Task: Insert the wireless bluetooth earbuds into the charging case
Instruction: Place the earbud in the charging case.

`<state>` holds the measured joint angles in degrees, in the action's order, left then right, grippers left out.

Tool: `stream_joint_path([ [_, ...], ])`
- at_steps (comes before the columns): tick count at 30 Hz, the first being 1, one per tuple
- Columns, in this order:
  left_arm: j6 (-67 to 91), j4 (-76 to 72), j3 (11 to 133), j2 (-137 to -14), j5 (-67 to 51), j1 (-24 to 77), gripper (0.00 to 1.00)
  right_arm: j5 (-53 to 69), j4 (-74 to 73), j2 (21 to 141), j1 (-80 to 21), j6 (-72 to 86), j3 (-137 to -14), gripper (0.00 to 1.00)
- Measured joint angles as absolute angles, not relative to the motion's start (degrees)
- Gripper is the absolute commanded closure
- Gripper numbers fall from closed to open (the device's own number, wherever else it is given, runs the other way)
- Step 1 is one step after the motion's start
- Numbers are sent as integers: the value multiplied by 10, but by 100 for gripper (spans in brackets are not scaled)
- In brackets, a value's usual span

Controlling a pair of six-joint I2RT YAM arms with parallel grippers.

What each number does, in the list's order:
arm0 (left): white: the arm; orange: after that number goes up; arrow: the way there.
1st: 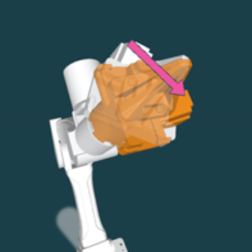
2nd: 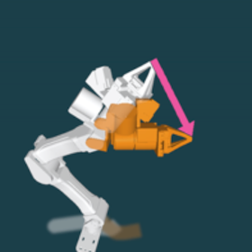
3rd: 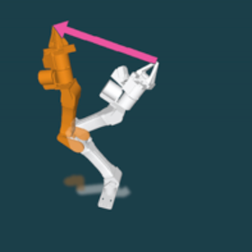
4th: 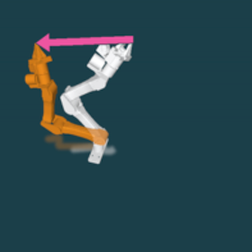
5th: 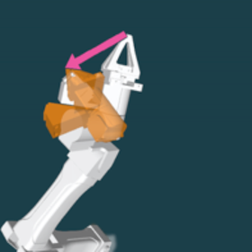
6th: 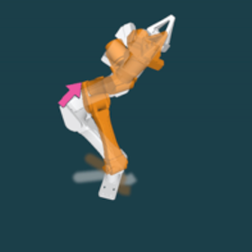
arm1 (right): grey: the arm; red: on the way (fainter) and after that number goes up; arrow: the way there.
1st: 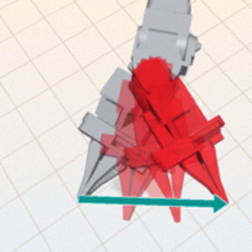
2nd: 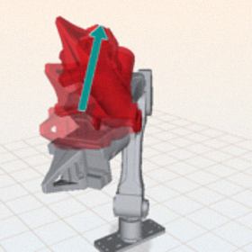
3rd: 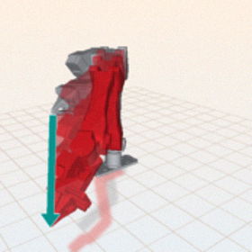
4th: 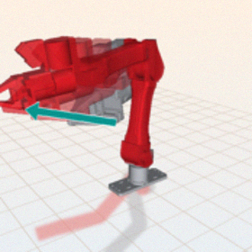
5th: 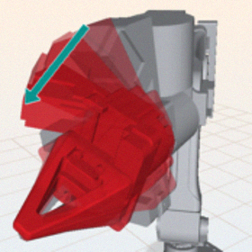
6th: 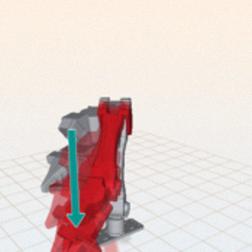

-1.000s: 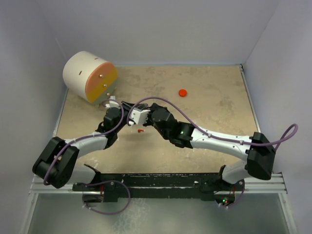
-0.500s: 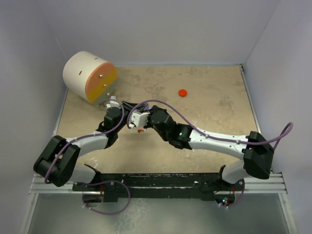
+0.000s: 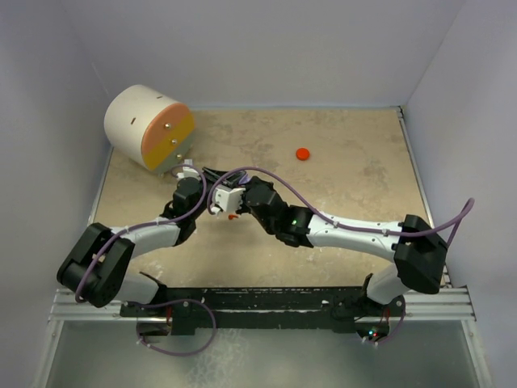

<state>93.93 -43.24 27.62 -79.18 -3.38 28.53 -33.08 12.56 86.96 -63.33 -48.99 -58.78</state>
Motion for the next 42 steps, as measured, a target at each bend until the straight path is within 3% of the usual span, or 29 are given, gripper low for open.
stream_joint_path([
  [42, 939, -422, 292, -792, -37, 286, 100, -333, 121, 889, -634, -490, -597, 100],
])
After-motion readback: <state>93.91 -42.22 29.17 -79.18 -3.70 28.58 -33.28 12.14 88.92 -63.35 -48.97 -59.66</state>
